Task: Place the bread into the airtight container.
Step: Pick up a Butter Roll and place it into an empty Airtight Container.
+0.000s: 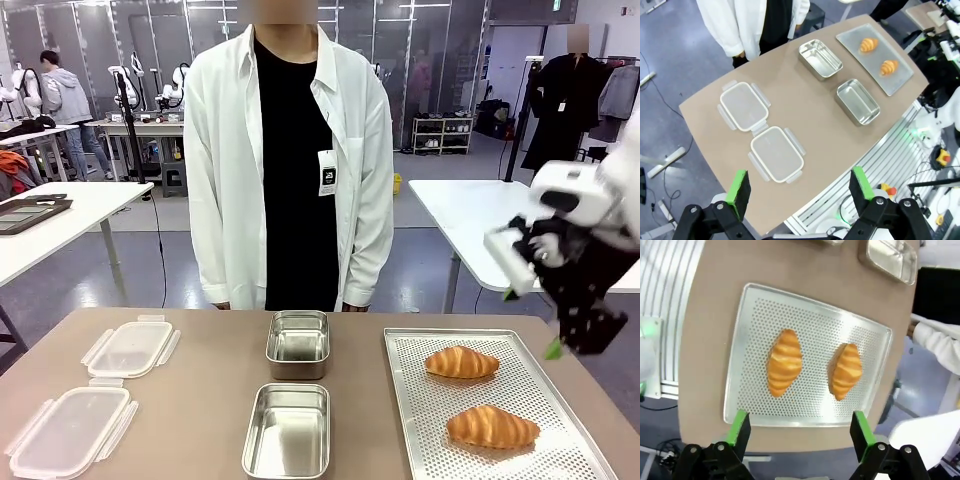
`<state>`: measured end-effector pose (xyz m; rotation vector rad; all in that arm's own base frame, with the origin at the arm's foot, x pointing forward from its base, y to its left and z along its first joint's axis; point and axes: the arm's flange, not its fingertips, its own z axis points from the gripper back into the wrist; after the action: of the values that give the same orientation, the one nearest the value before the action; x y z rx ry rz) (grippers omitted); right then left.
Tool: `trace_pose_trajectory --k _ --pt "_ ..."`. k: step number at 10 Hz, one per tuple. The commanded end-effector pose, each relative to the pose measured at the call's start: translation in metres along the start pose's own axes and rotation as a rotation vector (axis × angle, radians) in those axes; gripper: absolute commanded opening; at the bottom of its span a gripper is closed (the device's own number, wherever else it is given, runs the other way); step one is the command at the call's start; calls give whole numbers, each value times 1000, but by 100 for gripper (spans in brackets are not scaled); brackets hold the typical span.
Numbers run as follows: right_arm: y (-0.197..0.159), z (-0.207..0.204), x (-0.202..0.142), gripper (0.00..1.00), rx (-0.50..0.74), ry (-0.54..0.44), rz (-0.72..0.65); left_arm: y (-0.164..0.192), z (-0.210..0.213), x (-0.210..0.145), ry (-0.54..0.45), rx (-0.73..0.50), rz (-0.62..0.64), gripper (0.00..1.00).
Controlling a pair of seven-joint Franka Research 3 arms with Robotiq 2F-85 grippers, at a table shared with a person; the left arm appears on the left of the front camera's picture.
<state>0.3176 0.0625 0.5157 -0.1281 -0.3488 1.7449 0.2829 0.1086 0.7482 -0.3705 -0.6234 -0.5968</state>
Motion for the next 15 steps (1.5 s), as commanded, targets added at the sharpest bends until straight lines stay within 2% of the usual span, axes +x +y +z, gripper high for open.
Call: trace_pose_trajectory --k 1,2,4,5,8,12,15 --pt "-8 -33 -5 100 38 81 -72 -2 1 0 -5 -5 -21 100" --pt "-8 -53 -4 100 61 103 -111 -2 1 0 -5 -5 -21 100" --pt "-15 -96 -10 100 68 213 -170 -2 1 0 -5 -5 -21 100" --pt "-17 -112 -12 100 119 179 -226 -2 1 0 -5 -5 -21 100" --pt "-13 -147 -19 100 141 228 -247 -2 1 0 -5 -5 -21 100" --pt "-8 -179 -22 100 188 176 -279 -2 1 0 -5 -5 -21 100" --pt "2 -197 -24 100 212 180 -305 -2 1 0 -5 -5 -21 100"
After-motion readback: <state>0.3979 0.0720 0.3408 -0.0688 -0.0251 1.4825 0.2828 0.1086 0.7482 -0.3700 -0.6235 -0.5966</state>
